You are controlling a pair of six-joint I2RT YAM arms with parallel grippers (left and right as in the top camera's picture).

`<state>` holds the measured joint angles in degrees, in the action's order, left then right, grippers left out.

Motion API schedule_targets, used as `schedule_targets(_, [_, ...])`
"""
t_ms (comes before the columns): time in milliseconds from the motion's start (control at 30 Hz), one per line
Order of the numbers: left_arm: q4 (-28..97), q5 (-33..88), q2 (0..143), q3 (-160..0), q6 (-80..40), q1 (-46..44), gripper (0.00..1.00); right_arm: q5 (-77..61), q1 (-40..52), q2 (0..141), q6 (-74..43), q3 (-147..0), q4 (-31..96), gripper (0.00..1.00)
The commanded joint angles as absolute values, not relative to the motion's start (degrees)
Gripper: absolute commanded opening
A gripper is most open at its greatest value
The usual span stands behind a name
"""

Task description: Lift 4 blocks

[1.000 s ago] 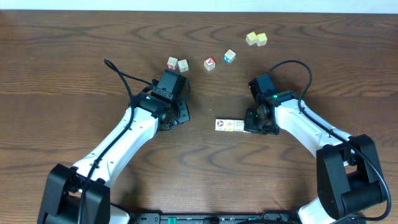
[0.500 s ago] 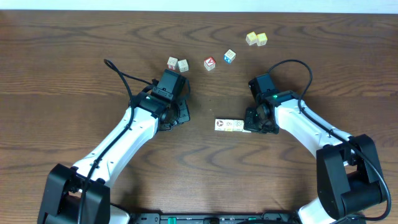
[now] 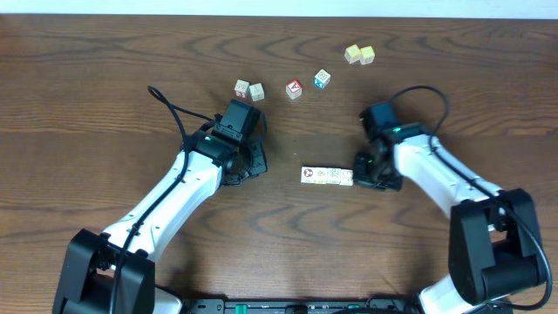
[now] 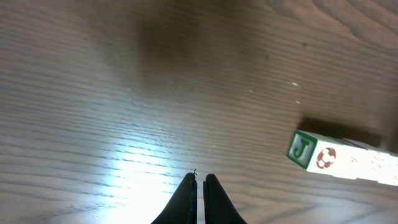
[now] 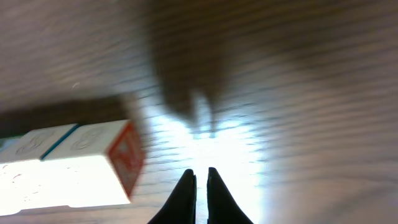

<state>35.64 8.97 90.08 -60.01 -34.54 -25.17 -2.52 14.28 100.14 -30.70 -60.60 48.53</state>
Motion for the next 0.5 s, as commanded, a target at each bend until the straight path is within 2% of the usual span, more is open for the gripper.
schedule_targets(0, [35.6,11.6,91.5,-59.2,-35.0,-25.1,0.07,-6.1,9.6,100.4,-26.9,-64.1,50.0,0.02])
schedule_targets(133, [36.0,11.6,92.2,-59.2,-33.8,-24.9,0.07,-14.0,3.9,100.4,-19.4,-64.6,51.0,0.01])
schedule_targets(300, [37.1,12.2,91.2,-59.2,-32.6,-22.4,0.07,-15.7,-2.3,100.4,-16.9,-64.6,54.8,0.01])
schedule_targets(367, [36.9,16.4,90.8,-59.2,-32.6,-19.7,0.07,-15.7,-4.3,100.4,-15.7,-64.6,55.6,0.01])
schedule_targets(467, [36.4,30.2,90.7,-59.2,-29.7,-12.8,0.07,-16.1,-6.3,100.4,-15.6,-64.5,56.9,0.01])
